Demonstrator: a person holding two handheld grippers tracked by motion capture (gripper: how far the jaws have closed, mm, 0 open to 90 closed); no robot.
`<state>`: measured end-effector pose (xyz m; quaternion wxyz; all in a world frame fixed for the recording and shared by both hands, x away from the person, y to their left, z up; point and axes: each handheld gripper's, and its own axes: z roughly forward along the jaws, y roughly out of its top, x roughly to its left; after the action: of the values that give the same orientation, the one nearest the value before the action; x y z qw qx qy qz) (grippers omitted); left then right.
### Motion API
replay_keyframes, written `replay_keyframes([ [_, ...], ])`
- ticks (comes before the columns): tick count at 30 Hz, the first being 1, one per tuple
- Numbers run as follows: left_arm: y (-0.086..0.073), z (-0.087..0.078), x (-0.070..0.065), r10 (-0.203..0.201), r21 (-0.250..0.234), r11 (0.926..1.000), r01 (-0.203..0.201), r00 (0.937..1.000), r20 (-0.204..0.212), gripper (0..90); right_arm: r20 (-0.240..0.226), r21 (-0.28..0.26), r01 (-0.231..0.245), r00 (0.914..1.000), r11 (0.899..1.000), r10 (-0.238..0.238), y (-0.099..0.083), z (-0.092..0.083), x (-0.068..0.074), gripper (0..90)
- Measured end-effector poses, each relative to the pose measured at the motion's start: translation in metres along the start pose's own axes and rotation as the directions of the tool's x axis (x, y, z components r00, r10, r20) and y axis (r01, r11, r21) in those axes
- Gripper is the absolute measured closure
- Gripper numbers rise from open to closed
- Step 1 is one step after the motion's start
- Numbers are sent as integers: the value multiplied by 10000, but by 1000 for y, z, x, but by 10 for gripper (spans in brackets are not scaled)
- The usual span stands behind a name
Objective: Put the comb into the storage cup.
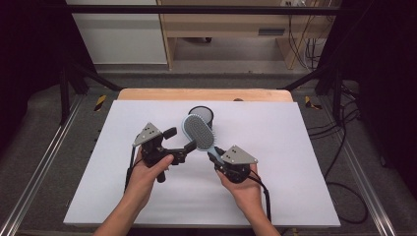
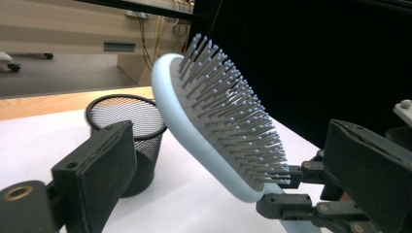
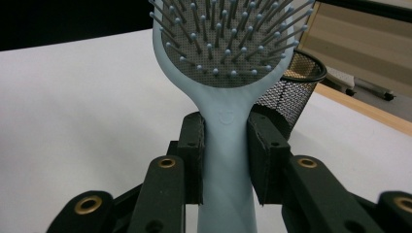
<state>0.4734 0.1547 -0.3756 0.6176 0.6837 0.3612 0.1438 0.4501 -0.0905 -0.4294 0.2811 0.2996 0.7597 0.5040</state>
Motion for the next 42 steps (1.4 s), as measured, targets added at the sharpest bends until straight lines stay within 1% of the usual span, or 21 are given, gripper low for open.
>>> replay_keyframes([
  [2,2,5,-1,107,147,9998,-109,9999,131,67,14,-89,22,10000,10000,-22,1,-1,0,699],
  [3,3,8,-1,181,209,9996,-184,9997,149,90,45,-154,79,10000,9998,-79,2,-2,0,698],
  [4,5,10,-1,117,200,9997,-121,9998,183,123,69,-202,75,9999,9998,-74,2,-2,-1,698],
  [7,8,16,0,-270,97,9996,266,9987,429,163,112,-362,28,9999,9993,-24,3,-4,-2,698],
  [9,9,20,0,-411,29,9992,410,9978,521,187,157,-483,34,9999,9988,-26,5,-5,-2,699],
  [11,11,24,2,-570,1,9984,571,9962,656,238,189,-612,6,9998,9981,5,6,-7,-3,699],
  [13,13,26,3,-661,-11,9978,664,9953,712,254,206,-680,-31,9998,9977,45,7,-8,-4,699],
  [16,15,28,5,-1174,-219,9925,1200,9884,965,279,174,-752,-133,9997,9971,146,7,-9,-4,699],
  [19,15,29,6,-1387,-306,9893,1429,9841,1106,318,85,-807,-221,9997,9965,229,7,-9,-5,699],
  [21,15,29,7,-1437,-308,9885,1480,9831,1133,332,11,-799,-241,9997,9965,243,7,-8,-4,699],
  [22,15,29,7,-1458,-330,9881,1505,9827,1141,355,-36,-781,-225,9997,9967,223,7,-7,-3,699],
  [25,15,28,7,-1561,-357,9864,1607,9818,1083,370,-107,-746,-213,9997,9970,206,6,-6,-2,699],
  [28,13,28,8,-1748,-396,9828,1806,9773,1193,403,-193,-692,-323,9993,9971,310,5,-5,-2,699],
  [30,13,27,7,-1678,-360,9842,1731,9787,1181,421,-218,-597,-324,9993,9977,311,5,-4,-1,699],
  [34,13,27,5,-1759,-332,9830,1806,9781,1112,459,-251,-431,-318,9992,9986,308,3,-2,0,699],
  [35,13,27,4,-1823,-323,9818,1869,9770,1110,468,-242,-398,-315,9992,9987,306,3,-2,0,699],
  [38,13,27,2,-1839,-315,9816,1882,9771,1072,490,-213,-300,-314,9993,9991,307,3,-1,0,699],
  [39,13,28,1,-1810,-313,9822,1851,9781,1032,496,-198,-270,-314,9993,9991,309,2,-1,0,699],
  [42,13,28,-2,-1881,-288,9811,1916,9776,946,514,-172,-169,-309,9994,9994,306,2,0,0,699],
])
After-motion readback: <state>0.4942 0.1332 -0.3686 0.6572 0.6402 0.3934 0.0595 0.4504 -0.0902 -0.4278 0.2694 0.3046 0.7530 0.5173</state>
